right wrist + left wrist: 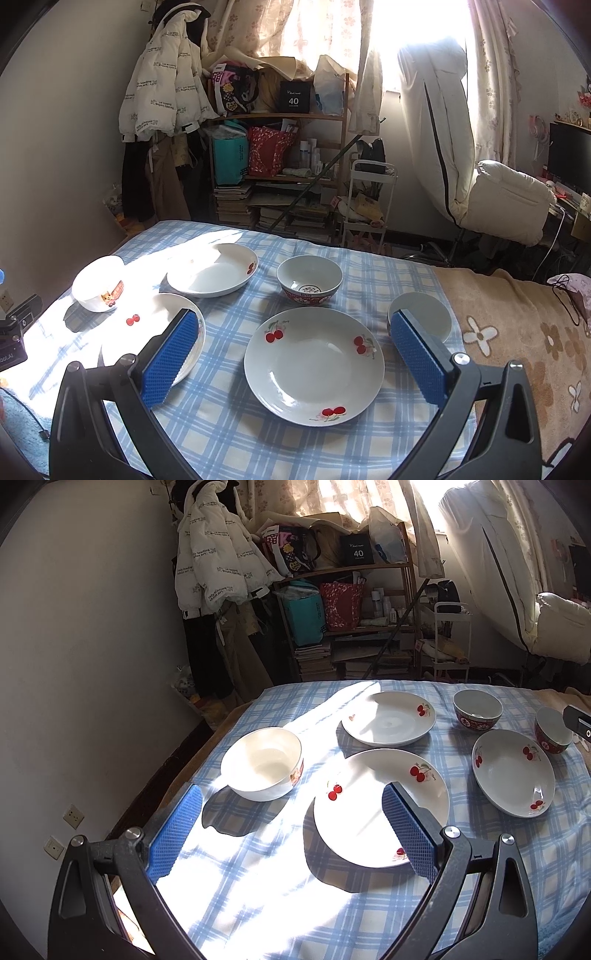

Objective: Organize plates and bowls
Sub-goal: 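Close the left tool on a white cherry plate rim while the right tool grips another plate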

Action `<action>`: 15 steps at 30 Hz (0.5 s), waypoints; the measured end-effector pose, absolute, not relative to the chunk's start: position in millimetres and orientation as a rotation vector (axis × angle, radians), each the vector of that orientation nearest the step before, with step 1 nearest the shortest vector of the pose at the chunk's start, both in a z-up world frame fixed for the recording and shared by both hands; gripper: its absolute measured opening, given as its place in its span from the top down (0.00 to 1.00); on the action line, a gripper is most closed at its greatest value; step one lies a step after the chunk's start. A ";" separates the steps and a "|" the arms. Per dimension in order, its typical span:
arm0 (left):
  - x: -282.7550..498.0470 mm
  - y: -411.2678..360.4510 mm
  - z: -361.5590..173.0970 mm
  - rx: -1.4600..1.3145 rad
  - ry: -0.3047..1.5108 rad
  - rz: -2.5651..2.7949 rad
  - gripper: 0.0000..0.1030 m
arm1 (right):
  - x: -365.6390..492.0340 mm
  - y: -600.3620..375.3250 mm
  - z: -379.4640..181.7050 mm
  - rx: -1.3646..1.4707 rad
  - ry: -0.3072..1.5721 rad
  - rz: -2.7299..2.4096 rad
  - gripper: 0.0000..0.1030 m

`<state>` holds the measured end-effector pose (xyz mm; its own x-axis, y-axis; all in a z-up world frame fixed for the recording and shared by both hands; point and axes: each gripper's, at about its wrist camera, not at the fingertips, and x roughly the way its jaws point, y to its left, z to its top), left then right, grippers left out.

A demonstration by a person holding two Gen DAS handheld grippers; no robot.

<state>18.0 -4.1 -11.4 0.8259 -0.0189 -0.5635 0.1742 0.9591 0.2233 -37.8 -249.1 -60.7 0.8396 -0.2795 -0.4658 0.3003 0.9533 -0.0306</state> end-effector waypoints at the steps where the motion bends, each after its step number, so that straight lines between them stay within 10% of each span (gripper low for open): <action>1: 21.7 -3.9 -12.7 0.266 0.605 -0.106 0.06 | -36.0 -249.0 -60.5 0.047 0.491 -0.300 0.00; 15: 86.2 5.3 -54.9 0.140 0.872 -0.096 0.06 | 12.7 -237.5 -67.7 0.065 0.562 -0.197 0.00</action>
<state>86.2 5.3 -54.9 0.6402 -0.0267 -0.7677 0.1405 0.9866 0.0829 12.7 -237.5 -67.7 0.8281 -0.1680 -0.5349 0.2036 0.9790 0.0078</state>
